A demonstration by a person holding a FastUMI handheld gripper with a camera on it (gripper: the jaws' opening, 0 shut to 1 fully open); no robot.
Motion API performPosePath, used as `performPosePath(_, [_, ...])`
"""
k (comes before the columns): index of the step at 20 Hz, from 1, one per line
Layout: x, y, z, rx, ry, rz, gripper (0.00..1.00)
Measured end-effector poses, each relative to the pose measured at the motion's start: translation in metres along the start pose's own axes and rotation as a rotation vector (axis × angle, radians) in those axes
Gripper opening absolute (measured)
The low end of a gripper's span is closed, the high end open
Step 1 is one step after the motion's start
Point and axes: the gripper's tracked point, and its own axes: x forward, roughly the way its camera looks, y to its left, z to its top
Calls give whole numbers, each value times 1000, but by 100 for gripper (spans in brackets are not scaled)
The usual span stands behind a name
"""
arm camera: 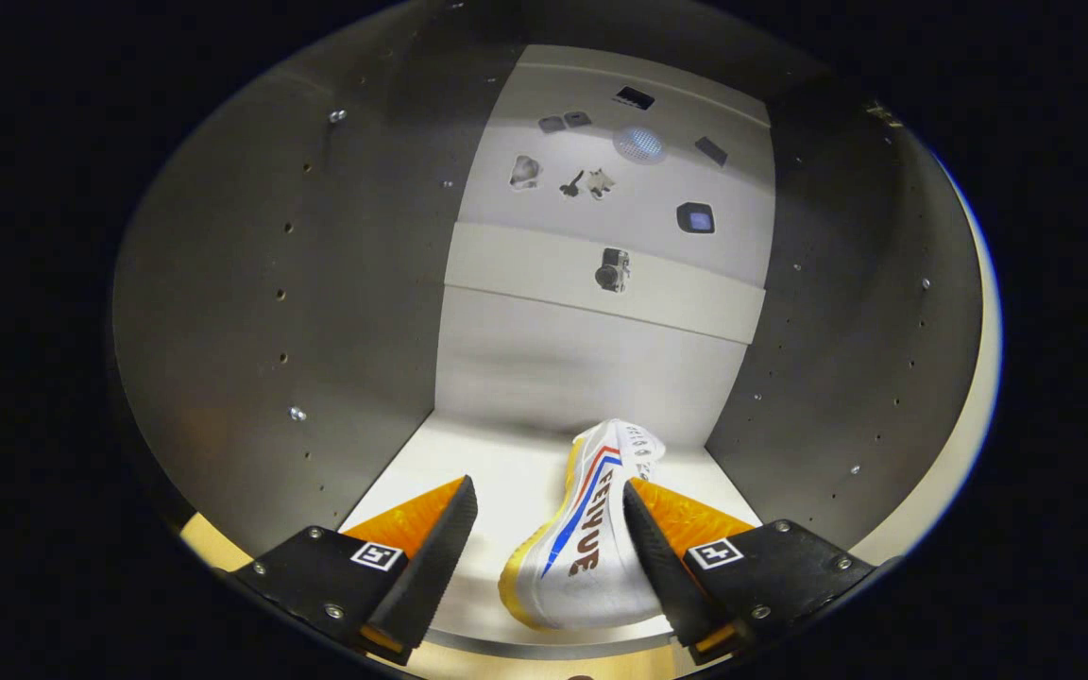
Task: Open the shoe cabinet door, grab the shoes and put them into the shoe cabinet, then close the shoe cabinet door.
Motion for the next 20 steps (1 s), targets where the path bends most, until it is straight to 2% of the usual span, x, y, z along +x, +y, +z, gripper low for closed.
performPosePath(2, [2,-2,0,-84,-8,-32,94])
performPosePath(5, [-5,-8,4,-129,-12,-55,95])
performPosePath(12, [-23,-15,24,-44,-84,-44,95])
performPosePath(17, [-74,-27,40,16,-154,-37,95])
performPosePath(20, [-120,-33,50,51,-209,-38,95])
